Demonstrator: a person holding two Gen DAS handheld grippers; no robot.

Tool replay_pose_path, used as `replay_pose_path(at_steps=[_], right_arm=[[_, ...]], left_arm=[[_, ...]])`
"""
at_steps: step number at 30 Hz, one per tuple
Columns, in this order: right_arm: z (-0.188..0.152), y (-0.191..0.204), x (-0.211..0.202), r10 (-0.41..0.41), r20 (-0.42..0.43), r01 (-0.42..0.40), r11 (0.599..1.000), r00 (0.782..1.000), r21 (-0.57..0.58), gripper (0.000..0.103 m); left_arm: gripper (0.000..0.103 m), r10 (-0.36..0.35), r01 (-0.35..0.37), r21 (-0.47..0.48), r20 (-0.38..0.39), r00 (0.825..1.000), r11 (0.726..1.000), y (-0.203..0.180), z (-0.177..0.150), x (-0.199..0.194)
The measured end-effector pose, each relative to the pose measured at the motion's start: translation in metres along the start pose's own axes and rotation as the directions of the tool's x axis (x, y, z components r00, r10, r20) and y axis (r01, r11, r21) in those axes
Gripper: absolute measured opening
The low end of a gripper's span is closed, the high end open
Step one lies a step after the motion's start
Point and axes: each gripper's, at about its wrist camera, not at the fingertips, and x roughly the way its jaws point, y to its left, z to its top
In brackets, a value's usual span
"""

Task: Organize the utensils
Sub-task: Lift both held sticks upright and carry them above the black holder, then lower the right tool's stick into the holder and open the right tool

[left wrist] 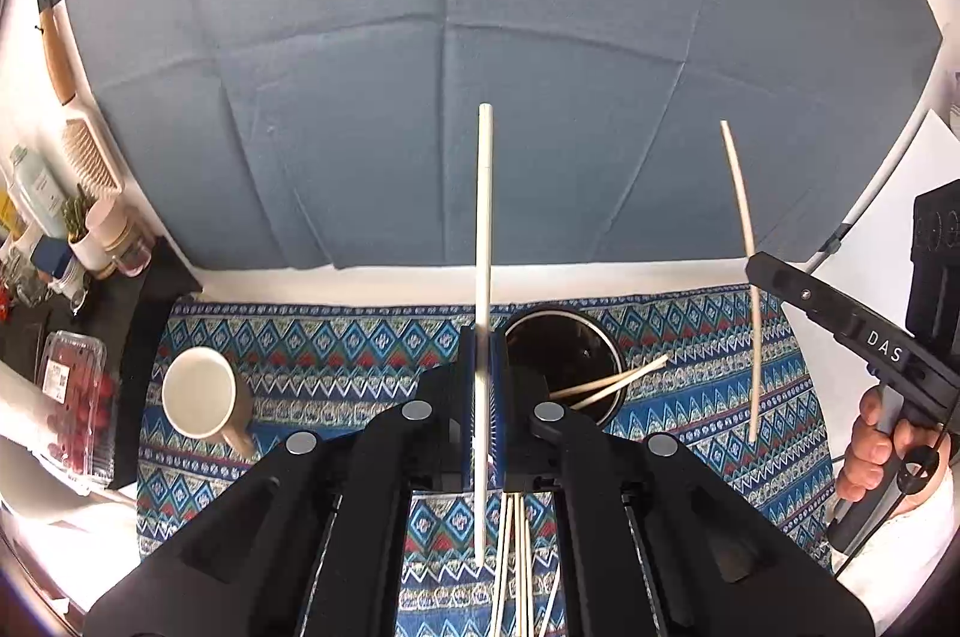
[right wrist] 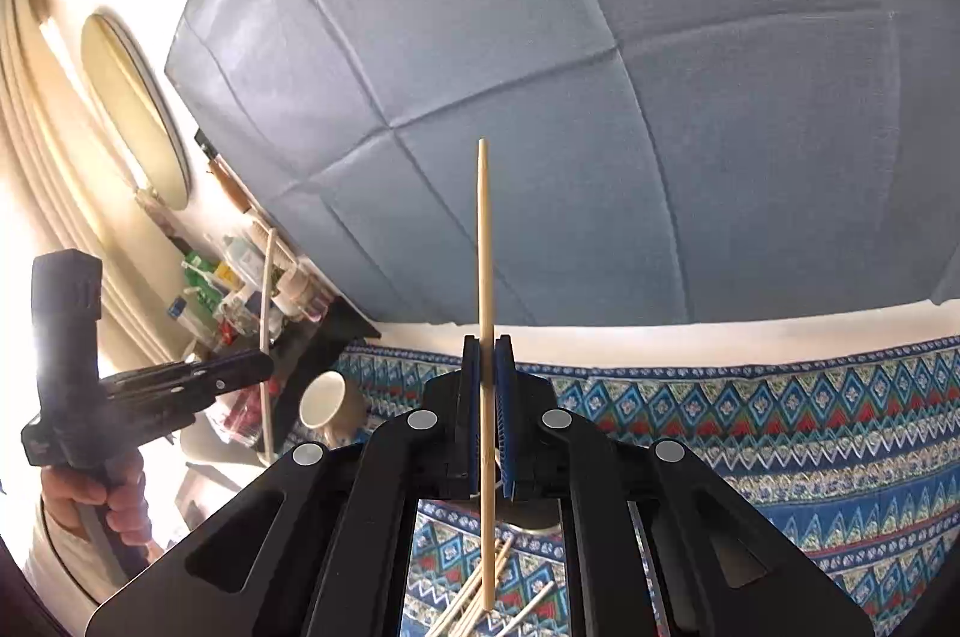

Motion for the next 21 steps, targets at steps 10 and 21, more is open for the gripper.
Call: replay_pose_path(at_steps=[10, 21], right_arm=[[0.001, -0.005, 0.026, 0.187, 0.146, -0.190, 0.982, 0.971, 0.001, 0.005], [-0.005, -0.012, 0.077, 0.136, 0.222, -0.138, 0.990, 0.966, -0.008, 0.005]], left_arm=[[0.005, -0.113, 0.118, -0.027, 0.145, 0.983, 0.993, -0.011, -0.004, 0.031], [0.005, -0.130, 0.159, -0.057, 0.345, 0.930, 0.986, -0.008, -0.007, 0.056]])
